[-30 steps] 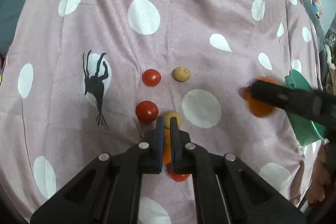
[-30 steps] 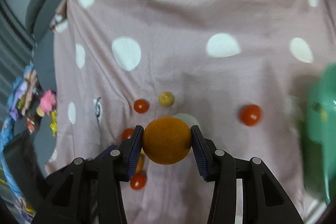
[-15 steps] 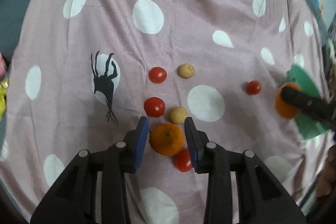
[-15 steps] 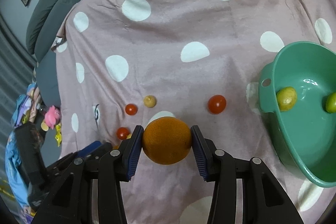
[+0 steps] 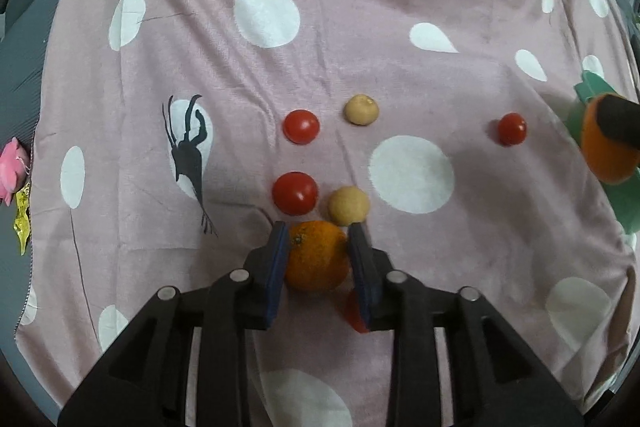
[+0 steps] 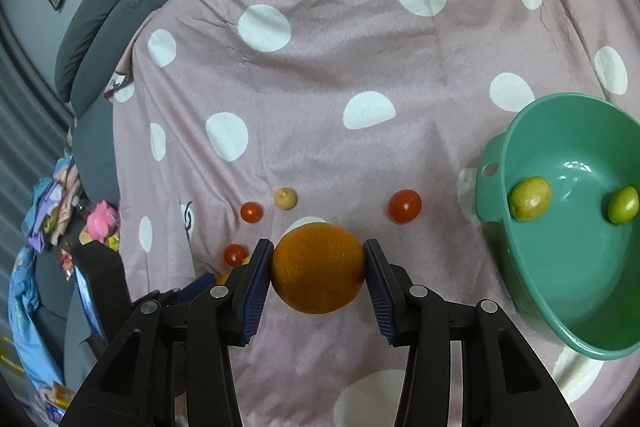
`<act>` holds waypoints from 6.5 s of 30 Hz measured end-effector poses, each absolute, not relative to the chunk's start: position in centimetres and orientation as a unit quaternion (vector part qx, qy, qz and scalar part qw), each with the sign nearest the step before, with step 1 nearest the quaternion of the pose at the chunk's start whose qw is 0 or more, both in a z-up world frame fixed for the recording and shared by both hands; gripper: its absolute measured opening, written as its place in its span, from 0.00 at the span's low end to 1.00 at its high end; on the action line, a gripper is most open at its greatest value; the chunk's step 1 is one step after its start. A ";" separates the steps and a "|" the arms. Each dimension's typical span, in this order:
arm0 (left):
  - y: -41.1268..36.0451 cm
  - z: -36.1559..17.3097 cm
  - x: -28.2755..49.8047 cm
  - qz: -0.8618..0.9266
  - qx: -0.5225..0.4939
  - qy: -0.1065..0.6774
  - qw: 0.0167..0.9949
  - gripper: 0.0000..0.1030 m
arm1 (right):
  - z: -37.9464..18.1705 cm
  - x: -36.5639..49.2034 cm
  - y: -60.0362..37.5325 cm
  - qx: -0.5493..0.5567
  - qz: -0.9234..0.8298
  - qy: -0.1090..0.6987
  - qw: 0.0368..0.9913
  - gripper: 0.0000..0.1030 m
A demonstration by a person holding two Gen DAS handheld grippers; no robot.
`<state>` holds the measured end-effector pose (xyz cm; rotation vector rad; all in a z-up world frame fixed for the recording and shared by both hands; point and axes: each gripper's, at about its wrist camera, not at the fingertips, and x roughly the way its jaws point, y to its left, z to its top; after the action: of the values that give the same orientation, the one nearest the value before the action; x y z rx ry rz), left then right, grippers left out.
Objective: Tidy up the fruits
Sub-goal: 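Carry the mandarin in the left gripper and the orange in the right gripper over the bowl, then open the left gripper over the bowl while the right gripper opens, dropping the orange, then lower the left gripper onto a red cherry tomato while the right gripper grasps another tomato, then carry the tomatoes in both grippers over the green bowl, then open both grippers over the bowl, dropping the tomatoes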
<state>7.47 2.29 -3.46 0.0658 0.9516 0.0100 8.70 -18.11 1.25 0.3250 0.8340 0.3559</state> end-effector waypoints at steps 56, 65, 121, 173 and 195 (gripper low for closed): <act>-22.4 4.0 7.5 -0.275 -0.012 0.373 0.886 0.31 | 2.0 5.7 -36.5 0.254 -0.066 0.339 0.904 0.46; -23.3 2.6 8.1 -0.288 -0.023 0.383 0.877 0.34 | 1.3 5.8 -37.4 0.263 -0.083 0.348 0.896 0.47; 2.2 -4.3 6.0 -0.033 -0.092 0.506 0.857 0.31 | -5.1 17.7 -13.8 -0.045 -0.035 0.474 0.879 0.41; -17.5 5.9 8.1 -0.207 -0.027 0.370 0.905 0.23 | 5.0 6.6 -33.8 0.227 -0.034 0.312 0.922 0.30; -24.1 1.6 10.9 -0.244 0.015 0.415 0.876 0.23 | 3.1 6.7 -37.0 0.256 -0.096 0.336 0.901 0.30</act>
<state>10.91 -24.07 1.62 0.0313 0.8661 -0.5097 6.74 -37.02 3.13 0.5285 0.6947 -0.1984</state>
